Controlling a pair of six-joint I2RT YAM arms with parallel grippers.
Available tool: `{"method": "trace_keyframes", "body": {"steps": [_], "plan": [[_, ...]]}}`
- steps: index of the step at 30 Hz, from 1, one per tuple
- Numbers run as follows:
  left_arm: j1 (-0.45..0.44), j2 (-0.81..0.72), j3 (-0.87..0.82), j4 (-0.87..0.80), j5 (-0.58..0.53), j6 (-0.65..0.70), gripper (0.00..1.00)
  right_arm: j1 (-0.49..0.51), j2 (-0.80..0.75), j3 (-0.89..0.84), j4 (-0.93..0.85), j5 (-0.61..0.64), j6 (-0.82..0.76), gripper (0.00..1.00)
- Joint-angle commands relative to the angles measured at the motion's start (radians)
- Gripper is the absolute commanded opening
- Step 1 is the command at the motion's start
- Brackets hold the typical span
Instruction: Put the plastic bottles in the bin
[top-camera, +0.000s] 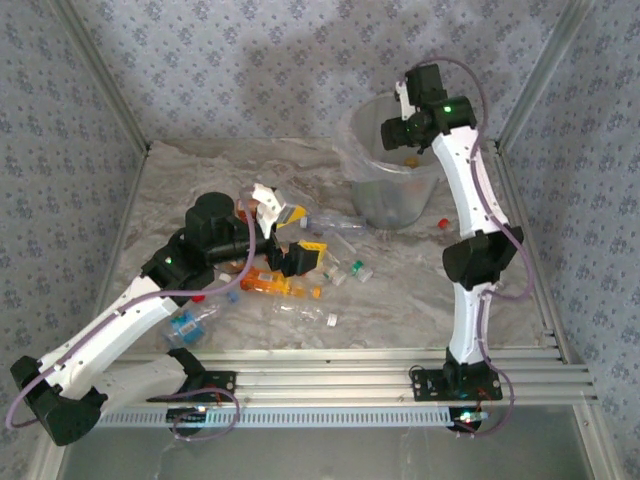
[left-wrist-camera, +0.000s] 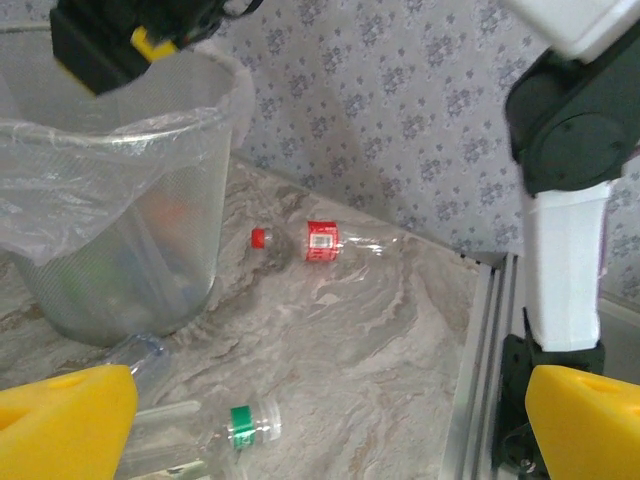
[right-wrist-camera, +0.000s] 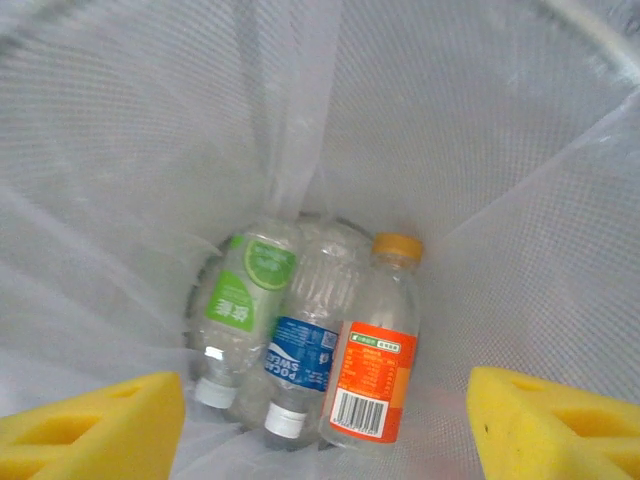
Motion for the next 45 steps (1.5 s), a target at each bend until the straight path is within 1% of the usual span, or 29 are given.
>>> {"method": "trace_keyframes", "body": {"steps": [1, 5, 8, 11, 15, 19, 21, 22, 27, 30, 34, 38, 43, 45], "plan": [[0.004, -0.004, 0.037, -0.019, -0.029, 0.043, 1.00, 0.023, -0.083, 0.028, 0.004, -0.046, 0.023, 0.77], [0.003, -0.006, 0.045, -0.047, -0.061, 0.071, 1.00, 0.079, -0.180, -0.045, 0.018, -0.082, 0.001, 0.77], [0.002, -0.005, 0.057, -0.083, -0.120, 0.100, 1.00, 0.145, -0.266, -0.143, 0.049, -0.094, -0.023, 0.77], [-0.016, -0.005, 0.075, -0.124, -0.158, 0.116, 1.00, 0.221, -0.352, -0.272, 0.095, -0.101, -0.029, 0.81], [-0.053, -0.021, 0.111, -0.236, -0.196, 0.125, 1.00, 0.310, -0.462, -0.474, 0.170, -0.115, -0.013, 0.83], [-0.083, -0.071, 0.115, -0.357, -0.228, 0.135, 1.00, 0.386, -0.547, -0.646, 0.219, -0.133, 0.011, 0.82], [-0.086, -0.099, 0.113, -0.419, -0.215, 0.128, 1.00, 0.424, -0.576, -0.710, 0.227, -0.121, 0.021, 0.81], [-0.088, -0.113, 0.112, -0.447, -0.211, 0.120, 0.99, 0.439, -0.590, -0.744, 0.233, -0.137, 0.030, 0.81], [-0.099, -0.190, 0.070, -0.533, -0.213, 0.058, 1.00, 0.499, -0.635, -0.904, 0.283, -0.270, 0.064, 0.81], [-0.099, -0.212, 0.049, -0.572, -0.230, 0.014, 1.00, 0.552, -0.645, -0.995, 0.322, -0.302, 0.084, 0.81], [-0.099, -0.224, 0.011, -0.613, -0.274, -0.055, 1.00, 0.621, -0.647, -1.118, 0.409, -0.304, 0.118, 0.80], [-0.099, -0.245, -0.049, -0.625, -0.386, -0.086, 1.00, 0.663, -0.635, -1.210, 0.513, -0.312, 0.149, 0.79], [-0.099, -0.303, -0.127, -0.599, -0.397, -0.084, 1.00, 0.717, -0.603, -1.257, 0.543, -0.295, 0.157, 0.79], [-0.099, -0.321, -0.124, -0.628, -0.407, -0.078, 1.00, 0.738, -0.585, -1.259, 0.544, -0.275, 0.156, 0.80]]}}
